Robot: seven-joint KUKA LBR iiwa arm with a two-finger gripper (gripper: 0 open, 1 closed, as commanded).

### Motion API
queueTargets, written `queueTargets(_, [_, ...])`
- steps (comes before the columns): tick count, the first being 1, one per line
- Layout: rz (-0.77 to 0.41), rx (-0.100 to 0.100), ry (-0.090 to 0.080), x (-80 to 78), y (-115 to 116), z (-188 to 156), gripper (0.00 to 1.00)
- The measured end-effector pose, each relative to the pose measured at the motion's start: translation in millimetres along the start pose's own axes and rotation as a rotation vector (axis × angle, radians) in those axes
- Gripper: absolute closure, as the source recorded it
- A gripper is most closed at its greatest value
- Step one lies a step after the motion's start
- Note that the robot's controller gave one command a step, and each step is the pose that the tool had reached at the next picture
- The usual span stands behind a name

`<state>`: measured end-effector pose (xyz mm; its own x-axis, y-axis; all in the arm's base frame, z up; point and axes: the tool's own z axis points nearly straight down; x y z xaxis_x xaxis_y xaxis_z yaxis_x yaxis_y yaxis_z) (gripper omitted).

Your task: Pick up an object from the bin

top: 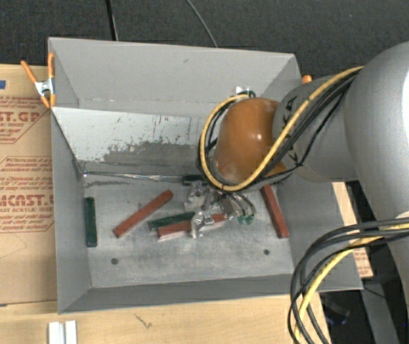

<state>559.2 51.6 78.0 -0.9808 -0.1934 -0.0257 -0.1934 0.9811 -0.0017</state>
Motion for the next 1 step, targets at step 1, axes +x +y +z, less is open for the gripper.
queueTargets(1, [0.045, -0.001, 0.027, -26.5, 4.6, -192.9, 1.0])
